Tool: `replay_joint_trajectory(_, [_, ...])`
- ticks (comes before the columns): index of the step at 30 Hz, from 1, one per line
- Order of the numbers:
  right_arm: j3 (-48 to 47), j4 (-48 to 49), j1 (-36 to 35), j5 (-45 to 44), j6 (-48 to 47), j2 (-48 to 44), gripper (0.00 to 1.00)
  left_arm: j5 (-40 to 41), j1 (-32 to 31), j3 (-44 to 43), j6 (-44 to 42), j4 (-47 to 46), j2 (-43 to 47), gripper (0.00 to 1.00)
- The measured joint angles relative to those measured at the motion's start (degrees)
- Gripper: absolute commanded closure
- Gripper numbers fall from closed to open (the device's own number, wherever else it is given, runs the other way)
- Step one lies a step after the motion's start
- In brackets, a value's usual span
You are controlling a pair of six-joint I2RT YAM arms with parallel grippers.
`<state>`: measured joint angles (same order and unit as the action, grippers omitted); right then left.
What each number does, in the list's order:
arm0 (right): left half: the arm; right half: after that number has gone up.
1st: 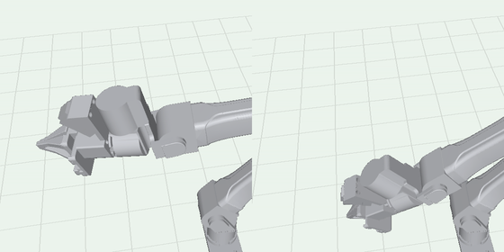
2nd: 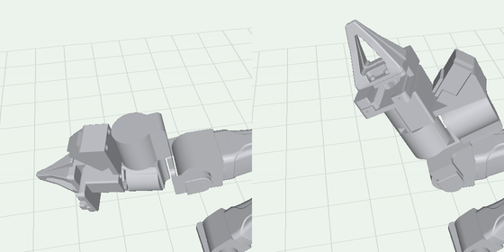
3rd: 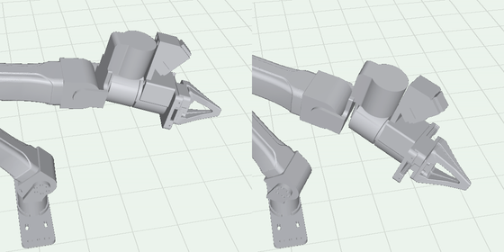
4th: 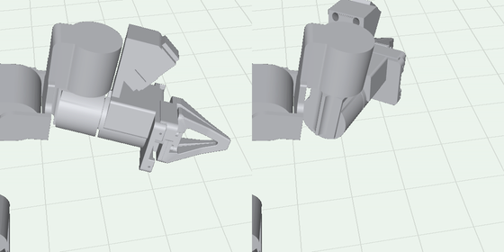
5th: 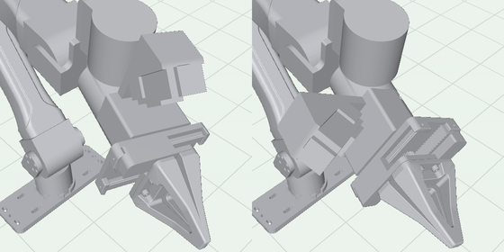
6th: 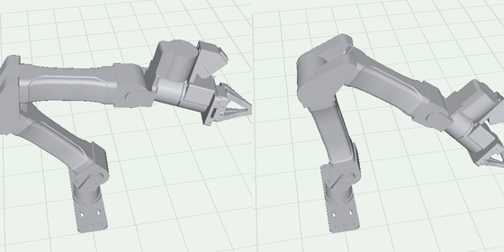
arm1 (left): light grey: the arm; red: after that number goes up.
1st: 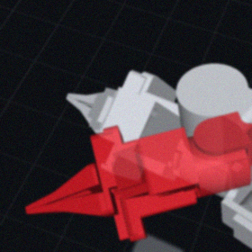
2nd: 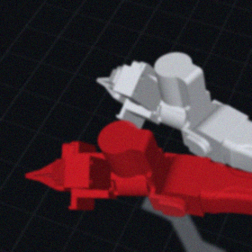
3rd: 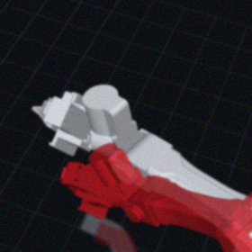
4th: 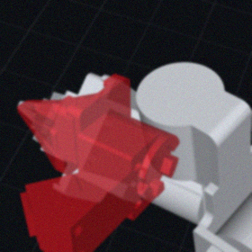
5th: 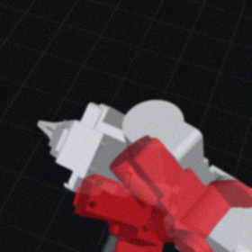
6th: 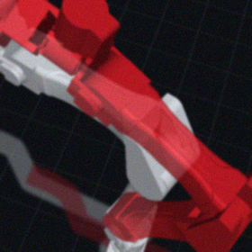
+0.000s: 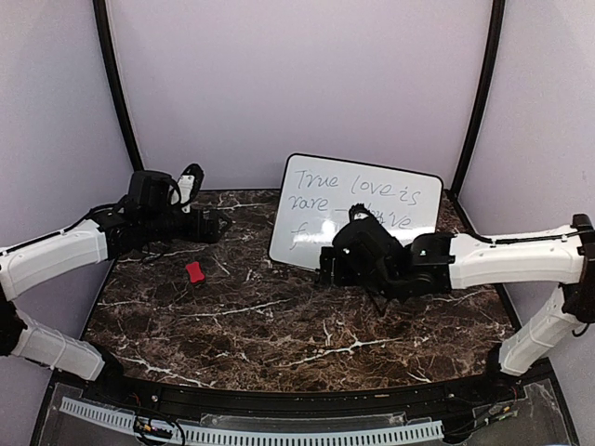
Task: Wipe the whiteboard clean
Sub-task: Move the whiteboard to the center of the board.
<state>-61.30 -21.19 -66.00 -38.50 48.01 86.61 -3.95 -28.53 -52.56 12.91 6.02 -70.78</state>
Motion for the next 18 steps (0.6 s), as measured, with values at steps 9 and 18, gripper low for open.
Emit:
replay_joint_trajectory(9, [-5.7, 2.6, 13.6, 5.1, -16.6, -13.0, 0.01, 5.7, -8.5, -5.7, 1.5, 1.7, -10.3, 0.01])
replay_joint_trajectory(18, [-5.7, -0.3, 25.2, 8.8, -22.3, -19.6, 0.01, 11.7, -19.0, -13.2, 2.6, 1.1, -24.0, 0.02])
